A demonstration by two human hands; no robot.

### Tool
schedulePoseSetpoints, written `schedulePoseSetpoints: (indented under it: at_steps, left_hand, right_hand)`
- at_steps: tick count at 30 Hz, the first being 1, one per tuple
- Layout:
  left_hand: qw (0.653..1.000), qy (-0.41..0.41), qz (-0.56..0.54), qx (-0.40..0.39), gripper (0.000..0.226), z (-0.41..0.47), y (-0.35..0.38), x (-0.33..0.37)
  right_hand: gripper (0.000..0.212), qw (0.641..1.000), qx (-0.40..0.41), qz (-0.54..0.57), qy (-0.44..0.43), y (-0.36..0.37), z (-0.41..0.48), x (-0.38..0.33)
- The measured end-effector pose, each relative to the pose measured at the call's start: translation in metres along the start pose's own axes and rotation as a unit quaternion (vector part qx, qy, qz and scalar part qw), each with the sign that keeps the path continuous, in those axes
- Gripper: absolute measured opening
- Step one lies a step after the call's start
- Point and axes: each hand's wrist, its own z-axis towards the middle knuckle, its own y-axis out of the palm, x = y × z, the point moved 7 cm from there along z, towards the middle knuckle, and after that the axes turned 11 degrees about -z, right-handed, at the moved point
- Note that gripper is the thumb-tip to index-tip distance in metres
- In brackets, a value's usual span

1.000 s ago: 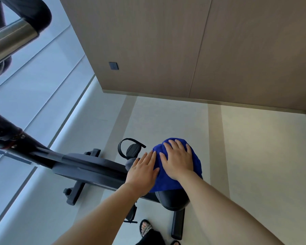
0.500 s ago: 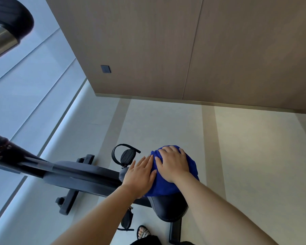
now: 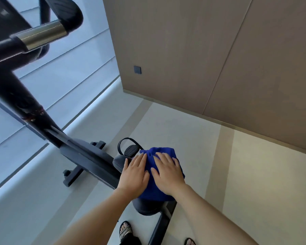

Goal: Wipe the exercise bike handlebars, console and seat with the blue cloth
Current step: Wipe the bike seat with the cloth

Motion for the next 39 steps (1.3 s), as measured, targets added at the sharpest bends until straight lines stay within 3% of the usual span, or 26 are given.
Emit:
schedulePoseSetpoints:
  at_steps: [3,7,13,18,20,23,29,39]
  left_hand:
    - [0.997,-0.033,-0.056,0.043,0.057,-0.012,0.007,0.017]
    - [0.995,-0.083,-0.027,0.042,0.058,-0.026,0.022,0.029]
    - [0.984,-0.123,-0.022,0.127,0.045,-0.058,0.02,0.041]
    - [0.974,-0.121,0.053,0.184,0.027,-0.082,0.013,0.057]
    - [0.971,-0.166,0.022,0.172,0.031,-0.081,0.013,0.053]
    - [0.965,-0.209,-0.013,0.16,0.048,-0.075,0.018,0.05]
    - [0.98,-0.2,0.009,0.0,0.059,-0.052,0.045,0.048]
    - [0.983,-0.184,0.021,-0.015,0.058,-0.024,0.033,0.018]
  right_hand:
    - [0.058,0.995,-0.063,0.044,-0.062,-0.006,-0.009,0.009]
    - [0.063,0.983,-0.109,0.093,-0.114,-0.013,-0.026,0.023]
    - [0.06,0.973,-0.086,0.118,-0.181,-0.012,-0.052,0.019]
    - [0.052,0.968,-0.058,0.141,-0.2,-0.019,-0.056,0.024]
    - [0.049,0.974,-0.02,0.124,-0.187,-0.025,-0.047,0.03]
    - [0.054,0.982,-0.032,0.089,-0.164,-0.019,-0.042,0.032]
    - [0.056,0.982,-0.049,0.048,-0.176,-0.008,-0.031,0.023]
    - [0.053,0.984,-0.06,0.064,-0.157,-0.004,0.005,0.011]
